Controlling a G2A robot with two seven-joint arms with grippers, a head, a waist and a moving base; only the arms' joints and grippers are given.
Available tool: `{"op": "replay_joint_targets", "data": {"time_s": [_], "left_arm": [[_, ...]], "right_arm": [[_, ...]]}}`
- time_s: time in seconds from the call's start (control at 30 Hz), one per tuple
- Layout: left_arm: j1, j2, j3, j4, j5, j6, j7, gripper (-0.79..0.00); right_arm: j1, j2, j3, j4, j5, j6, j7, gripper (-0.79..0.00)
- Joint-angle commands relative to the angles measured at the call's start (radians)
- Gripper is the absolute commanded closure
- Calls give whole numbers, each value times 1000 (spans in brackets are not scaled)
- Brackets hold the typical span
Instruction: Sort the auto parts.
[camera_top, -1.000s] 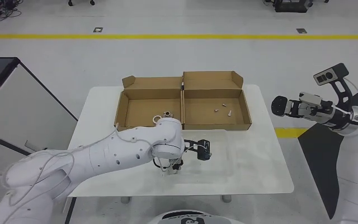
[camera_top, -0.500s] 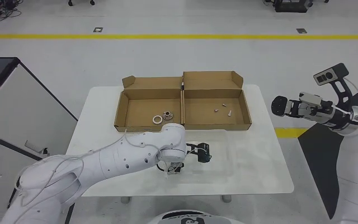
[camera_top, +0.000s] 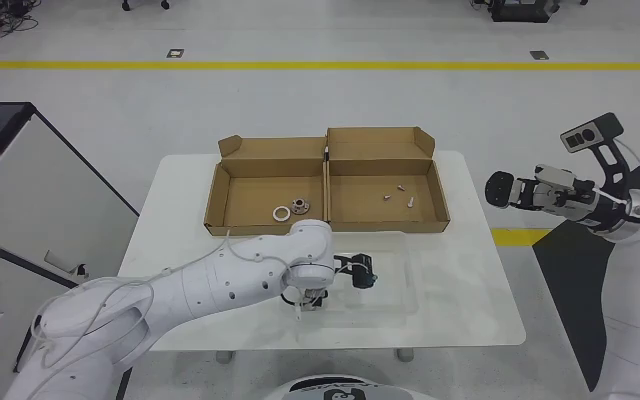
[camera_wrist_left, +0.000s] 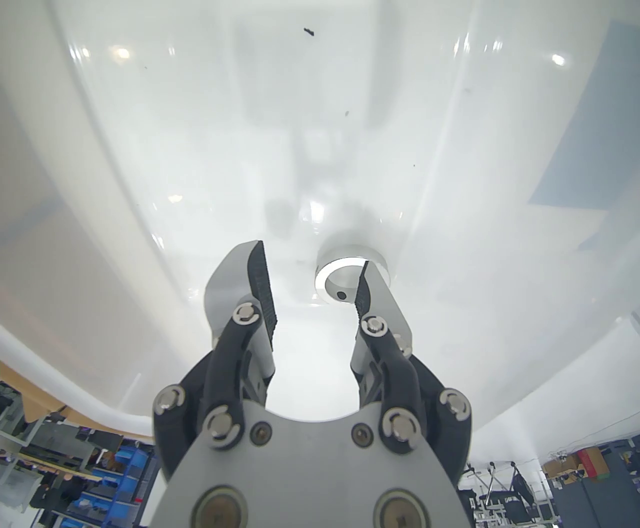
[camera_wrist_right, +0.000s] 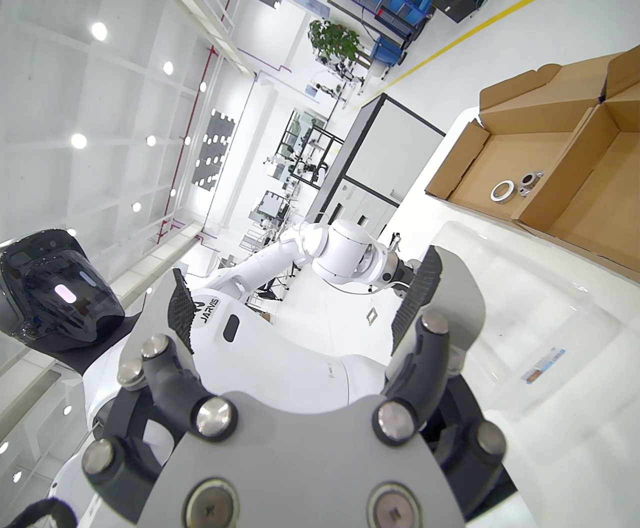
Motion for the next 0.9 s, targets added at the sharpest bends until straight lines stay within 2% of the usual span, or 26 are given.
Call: {"op": "replay_joint_targets", "data": {"time_s": [0.0, 0.5, 0.87], "left_arm": [[0, 3, 0, 0, 0, 1, -1, -391], [16, 22, 0, 7, 3, 9, -9, -391], [31, 16, 0, 39, 28, -4, 4, -382]], "right_arm": [[0, 0, 0, 0, 0, 0, 0, -785], [0, 0, 0, 0, 0, 0, 0, -785], [0, 0, 0, 0, 0, 0, 0, -785]]}}
